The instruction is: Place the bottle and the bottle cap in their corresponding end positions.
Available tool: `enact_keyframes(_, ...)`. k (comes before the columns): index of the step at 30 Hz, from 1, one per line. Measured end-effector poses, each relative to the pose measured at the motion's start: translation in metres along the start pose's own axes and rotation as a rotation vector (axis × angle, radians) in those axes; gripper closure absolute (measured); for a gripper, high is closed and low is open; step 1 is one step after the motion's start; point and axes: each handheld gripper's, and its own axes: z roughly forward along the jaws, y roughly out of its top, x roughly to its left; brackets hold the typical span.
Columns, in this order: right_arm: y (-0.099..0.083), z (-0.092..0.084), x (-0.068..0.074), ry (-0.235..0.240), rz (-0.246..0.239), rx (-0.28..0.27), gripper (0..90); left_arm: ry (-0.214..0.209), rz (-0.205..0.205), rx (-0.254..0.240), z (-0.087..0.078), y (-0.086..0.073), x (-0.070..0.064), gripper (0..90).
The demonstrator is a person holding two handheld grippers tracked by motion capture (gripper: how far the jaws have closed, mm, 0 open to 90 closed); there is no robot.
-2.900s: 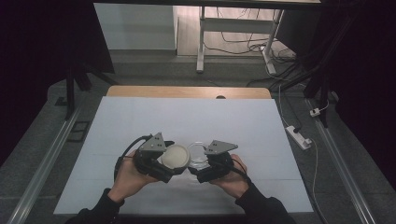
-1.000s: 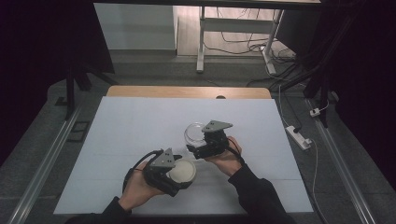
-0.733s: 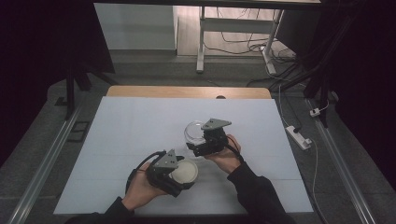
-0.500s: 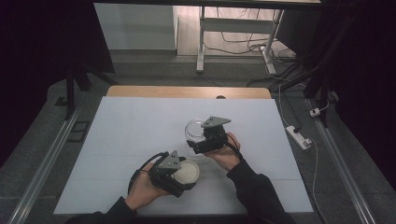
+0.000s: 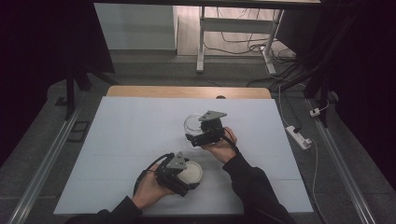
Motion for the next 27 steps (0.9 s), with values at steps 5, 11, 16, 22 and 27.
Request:
enact_keyframes(5,0.003,0.007,-0.004,-0.009,0.007,0.0,6.4,0.008,-0.006,0.015,0.008,-0.002,0.003,8.0)
enact_keyframes(11,0.008,0.016,-0.009,-0.021,0.016,-0.004,6.4,0.016,-0.01,0.026,0.014,-0.003,0.006,8.0)
enact_keyframes(16,0.012,0.025,-0.01,-0.022,0.014,-0.005,6.4,0.024,0.0,0.044,0.018,-0.004,0.008,8.0)
enact_keyframes(22,0.013,0.035,-0.009,-0.032,-0.005,0.008,6.3,0.04,0.003,0.055,0.021,-0.003,0.01,8.0)
enact_keyframes(27,0.011,0.041,-0.01,-0.046,-0.006,0.017,6.3,0.051,-0.003,0.078,0.027,-0.005,0.012,7.9)
